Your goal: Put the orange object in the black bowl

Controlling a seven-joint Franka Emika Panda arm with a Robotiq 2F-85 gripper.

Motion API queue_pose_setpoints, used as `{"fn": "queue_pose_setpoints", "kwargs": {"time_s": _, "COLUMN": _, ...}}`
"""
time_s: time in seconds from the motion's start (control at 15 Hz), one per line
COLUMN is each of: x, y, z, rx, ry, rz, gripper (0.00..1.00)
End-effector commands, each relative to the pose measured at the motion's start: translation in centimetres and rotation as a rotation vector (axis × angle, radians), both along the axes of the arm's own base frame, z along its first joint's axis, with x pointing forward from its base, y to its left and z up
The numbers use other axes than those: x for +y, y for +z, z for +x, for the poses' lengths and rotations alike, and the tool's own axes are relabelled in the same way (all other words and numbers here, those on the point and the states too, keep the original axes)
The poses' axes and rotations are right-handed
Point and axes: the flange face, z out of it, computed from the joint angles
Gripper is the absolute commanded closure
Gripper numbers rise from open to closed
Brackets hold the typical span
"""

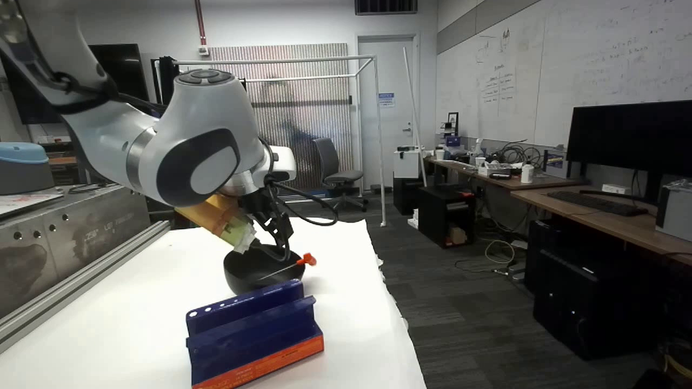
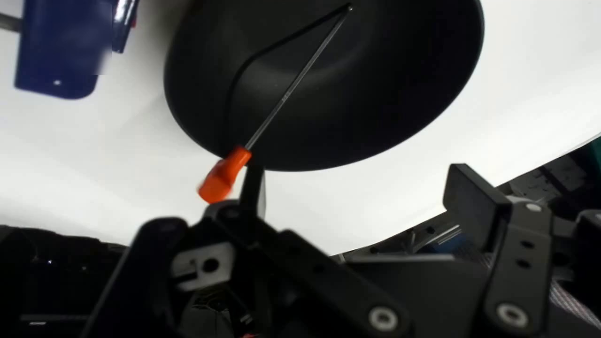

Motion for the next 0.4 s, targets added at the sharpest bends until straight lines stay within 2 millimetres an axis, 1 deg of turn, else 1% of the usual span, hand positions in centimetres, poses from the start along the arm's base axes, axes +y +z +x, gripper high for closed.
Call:
{"fn": "queue_pose_setpoints", "kwargs": {"time_s": 0.0, "x": -1.1, "y": 2.5, "z": -1.5, "rx": 0.001, "ry": 0.024, "rz": -0.042, "gripper": 0.0}}
{"fn": "queue_pose_setpoints", "kwargs": {"time_s": 0.27, "x": -2.3, "y": 3.2, "z": -3.7, "rx": 0.059, "ry": 0.059, "rz": -0.139, "gripper": 0.0}}
{"fn": "queue_pose_setpoints", "kwargs": {"time_s": 0.33, "x": -3.4, "y": 2.8, "z": -3.8, "rx": 0.096, "ry": 0.045, "rz": -0.169, "gripper": 0.0}}
